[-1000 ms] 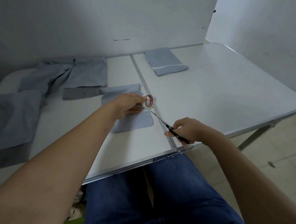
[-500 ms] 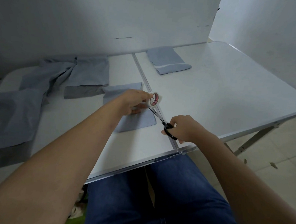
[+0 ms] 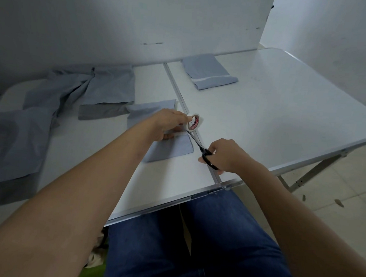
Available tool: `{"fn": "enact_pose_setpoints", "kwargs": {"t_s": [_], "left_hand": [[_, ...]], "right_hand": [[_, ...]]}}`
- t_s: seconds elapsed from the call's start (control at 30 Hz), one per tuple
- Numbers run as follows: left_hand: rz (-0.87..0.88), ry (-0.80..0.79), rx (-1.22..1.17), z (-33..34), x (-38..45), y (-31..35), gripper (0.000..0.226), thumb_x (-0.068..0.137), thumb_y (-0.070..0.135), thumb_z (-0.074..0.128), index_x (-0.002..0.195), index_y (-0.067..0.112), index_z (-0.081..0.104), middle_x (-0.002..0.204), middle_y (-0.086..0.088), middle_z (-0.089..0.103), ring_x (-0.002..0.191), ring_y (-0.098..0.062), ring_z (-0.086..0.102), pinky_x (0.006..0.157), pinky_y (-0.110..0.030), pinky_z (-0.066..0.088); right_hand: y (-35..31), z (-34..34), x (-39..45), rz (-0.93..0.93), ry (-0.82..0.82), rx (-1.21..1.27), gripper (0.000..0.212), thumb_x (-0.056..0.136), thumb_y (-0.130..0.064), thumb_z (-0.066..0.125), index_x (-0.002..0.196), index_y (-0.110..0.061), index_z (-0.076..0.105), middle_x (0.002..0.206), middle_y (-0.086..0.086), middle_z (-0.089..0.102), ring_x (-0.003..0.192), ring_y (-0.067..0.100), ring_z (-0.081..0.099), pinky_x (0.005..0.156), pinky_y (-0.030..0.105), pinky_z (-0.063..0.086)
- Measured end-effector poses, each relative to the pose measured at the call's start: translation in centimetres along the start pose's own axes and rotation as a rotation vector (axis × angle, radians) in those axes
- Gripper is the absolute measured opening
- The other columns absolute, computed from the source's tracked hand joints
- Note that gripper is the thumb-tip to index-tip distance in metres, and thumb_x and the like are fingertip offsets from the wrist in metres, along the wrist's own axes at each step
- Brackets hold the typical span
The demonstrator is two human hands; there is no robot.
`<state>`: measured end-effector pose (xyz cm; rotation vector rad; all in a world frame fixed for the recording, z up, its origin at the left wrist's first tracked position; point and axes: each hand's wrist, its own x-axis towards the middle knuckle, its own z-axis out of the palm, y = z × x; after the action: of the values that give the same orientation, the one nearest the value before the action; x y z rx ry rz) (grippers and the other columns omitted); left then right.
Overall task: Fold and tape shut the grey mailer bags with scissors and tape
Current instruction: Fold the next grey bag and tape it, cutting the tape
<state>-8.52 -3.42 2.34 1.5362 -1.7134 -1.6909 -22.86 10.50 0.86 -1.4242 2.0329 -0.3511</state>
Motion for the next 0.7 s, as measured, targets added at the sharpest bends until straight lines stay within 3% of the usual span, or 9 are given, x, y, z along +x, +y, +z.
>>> {"fn": "enact_pose_setpoints", "kwargs": {"t_s": [0.23, 0.33, 0.5, 0.6, 0.7], "left_hand": [[-0.006, 0.006, 0.01, -0.05, 0.35, -0.18, 0.025, 0.079, 0.036, 0.076, 0.099, 0.022, 0.072, 0.109, -0.003, 0.071, 0.108, -0.019, 0.064, 0.064, -0.026, 0.046], [-0.011, 0.009, 0.008, -0.02, 0.41, -0.27, 0.026, 0.078, 0.037, 0.077, 0.099, 0.023, 0.072, 0.108, -0.003, 0.071, 0.11, -0.019, 0.063, 0.065, -0.026, 0.046], [-0.007, 0.016, 0.003, 0.11, 0.38, -0.3, 0.025, 0.078, 0.036, 0.077, 0.098, 0.022, 0.072, 0.109, -0.005, 0.071, 0.108, -0.02, 0.064, 0.061, -0.025, 0.046], [-0.001, 0.015, -0.015, 0.13, 0.23, -0.31, 0.02, 0.08, 0.034, 0.076, 0.096, 0.022, 0.073, 0.108, -0.004, 0.071, 0.097, -0.016, 0.064, 0.061, -0.024, 0.046], [-0.018, 0.021, -0.101, -0.19, 0.14, -0.32, 0.019, 0.079, 0.035, 0.076, 0.094, 0.024, 0.073, 0.108, -0.001, 0.071, 0.1, -0.017, 0.066, 0.07, -0.029, 0.048]], "right_hand": [[0.0, 0.05, -0.01, 0.007, -0.004, 0.026, 0.043, 0.085, -0.045, 0.068, 0.094, -0.003, 0.069, 0.066, 0.01, 0.069, 0.049, 0.016, 0.061, 0.059, 0.025, 0.054], [-0.02, 0.08, 0.04, 0.002, -0.003, 0.029, 0.044, 0.086, -0.045, 0.068, 0.092, -0.002, 0.069, 0.064, 0.009, 0.069, 0.047, 0.014, 0.059, 0.06, 0.025, 0.054], [-0.01, 0.13, 0.16, 0.017, -0.013, 0.059, 0.041, 0.086, -0.042, 0.069, 0.089, 0.0, 0.069, 0.049, 0.0, 0.062, 0.038, 0.008, 0.054, 0.048, 0.017, 0.047], [0.1, 0.11, 0.12, 0.011, -0.023, 0.07, 0.044, 0.086, -0.043, 0.068, 0.089, 0.001, 0.07, 0.056, 0.003, 0.067, 0.041, 0.007, 0.054, 0.052, 0.018, 0.048], [0.34, -0.02, 0.04, 0.027, -0.011, 0.068, 0.045, 0.086, -0.045, 0.067, 0.09, 0.0, 0.068, 0.061, 0.008, 0.07, 0.047, 0.011, 0.058, 0.052, 0.02, 0.047]]}}
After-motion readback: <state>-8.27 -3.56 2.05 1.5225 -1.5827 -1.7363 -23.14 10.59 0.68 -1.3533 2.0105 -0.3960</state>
